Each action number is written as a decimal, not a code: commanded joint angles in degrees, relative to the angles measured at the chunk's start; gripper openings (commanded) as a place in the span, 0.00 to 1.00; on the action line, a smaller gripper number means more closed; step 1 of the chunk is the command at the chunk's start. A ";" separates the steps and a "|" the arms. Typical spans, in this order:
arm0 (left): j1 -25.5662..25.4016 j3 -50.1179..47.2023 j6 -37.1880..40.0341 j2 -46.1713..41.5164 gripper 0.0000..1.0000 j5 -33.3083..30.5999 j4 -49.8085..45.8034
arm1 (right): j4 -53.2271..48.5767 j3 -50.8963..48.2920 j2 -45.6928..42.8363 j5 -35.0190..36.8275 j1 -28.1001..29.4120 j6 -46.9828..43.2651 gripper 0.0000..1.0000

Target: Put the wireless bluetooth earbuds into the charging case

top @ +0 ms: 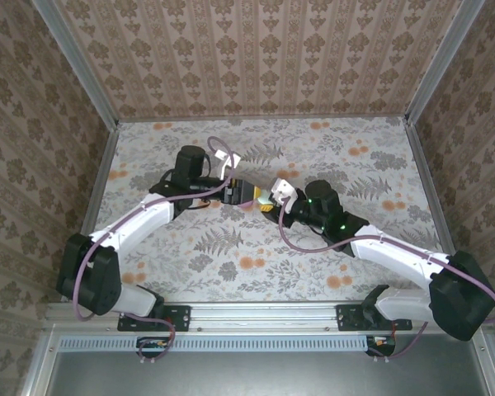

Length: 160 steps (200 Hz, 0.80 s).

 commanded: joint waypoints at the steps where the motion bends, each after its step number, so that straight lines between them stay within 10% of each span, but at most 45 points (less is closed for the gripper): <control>1: -0.51 2.68 0.57 0.51 0.77 2.69 -1.96 | 2.55 1.84 -0.67 -1.35 0.23 -0.70 0.42; 86: -2.11 4.32 -1.36 2.98 0.66 2.93 -0.64 | 5.80 3.27 0.01 -2.55 0.23 0.27 0.42; 160: -1.42 3.62 -8.00 0.95 0.22 0.86 3.83 | 5.12 3.74 0.04 -2.05 0.16 -2.00 0.48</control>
